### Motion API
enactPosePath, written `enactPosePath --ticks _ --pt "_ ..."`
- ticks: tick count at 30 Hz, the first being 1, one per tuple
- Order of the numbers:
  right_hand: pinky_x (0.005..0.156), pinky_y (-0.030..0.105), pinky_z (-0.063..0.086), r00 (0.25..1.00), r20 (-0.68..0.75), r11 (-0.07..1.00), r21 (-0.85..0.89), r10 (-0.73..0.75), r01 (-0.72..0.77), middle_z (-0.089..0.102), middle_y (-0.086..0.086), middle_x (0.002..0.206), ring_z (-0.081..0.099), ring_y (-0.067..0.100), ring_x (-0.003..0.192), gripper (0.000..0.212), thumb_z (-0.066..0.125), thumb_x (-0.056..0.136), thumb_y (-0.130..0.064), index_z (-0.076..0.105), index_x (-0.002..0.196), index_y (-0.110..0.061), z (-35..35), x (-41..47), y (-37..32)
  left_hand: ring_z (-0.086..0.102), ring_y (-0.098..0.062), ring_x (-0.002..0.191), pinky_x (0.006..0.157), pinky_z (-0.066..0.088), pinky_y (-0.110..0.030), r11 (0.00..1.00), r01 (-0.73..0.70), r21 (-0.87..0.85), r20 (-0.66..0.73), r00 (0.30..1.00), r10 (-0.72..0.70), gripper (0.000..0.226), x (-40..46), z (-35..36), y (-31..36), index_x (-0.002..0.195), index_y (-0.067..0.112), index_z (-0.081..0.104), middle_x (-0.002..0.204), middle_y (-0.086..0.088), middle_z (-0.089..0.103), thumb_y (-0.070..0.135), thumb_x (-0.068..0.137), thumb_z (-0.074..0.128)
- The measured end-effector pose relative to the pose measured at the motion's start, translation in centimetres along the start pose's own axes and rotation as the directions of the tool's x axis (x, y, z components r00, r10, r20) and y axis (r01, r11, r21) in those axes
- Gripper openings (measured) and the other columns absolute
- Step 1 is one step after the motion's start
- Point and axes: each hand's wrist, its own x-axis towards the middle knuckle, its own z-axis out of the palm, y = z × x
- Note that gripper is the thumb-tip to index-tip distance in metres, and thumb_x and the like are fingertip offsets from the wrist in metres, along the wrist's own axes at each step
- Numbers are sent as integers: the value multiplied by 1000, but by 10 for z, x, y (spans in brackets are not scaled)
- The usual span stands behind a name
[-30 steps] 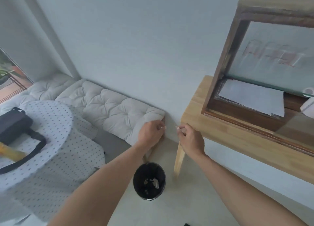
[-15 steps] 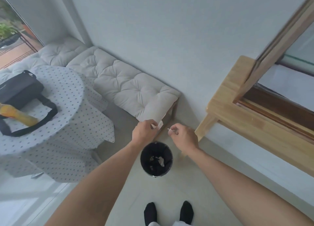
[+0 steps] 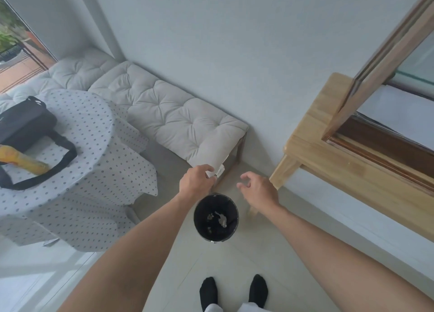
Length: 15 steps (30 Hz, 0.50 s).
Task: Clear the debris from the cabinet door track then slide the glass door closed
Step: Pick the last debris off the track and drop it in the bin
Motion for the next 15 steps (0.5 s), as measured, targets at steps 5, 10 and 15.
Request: enactPosePath --ticks 5,10,15 --pt "83 35 53 998 -59 999 34 7 -5 72 -8 89 73 25 100 38 63 100 -49 69 132 -30 -25 -8 0 69 -19 90 84 58 -39 998 -67 -4 -16 998 67 34 -7 -6 27 127 36 72 94 13 72 44 94 68" --pt "85 38 55 986 -168 997 76 12 1 77 -3 100 73 27 103 38 61 100 -51 69 131 -29 -68 -26 0 70 -18 94 85 58 -38 983 -181 0 -33 983 181 35 -17 -20 69 129 33 71 94 10 73 44 96 69" --pt "79 35 52 948 -312 989 148 55 -9 76 -5 92 72 26 98 33 61 99 -48 71 126 -30 -117 -50 5 70 -22 96 87 58 -42 945 -328 11 -55 943 328 31 -31 -39 120 126 29 73 92 5 74 38 97 71"
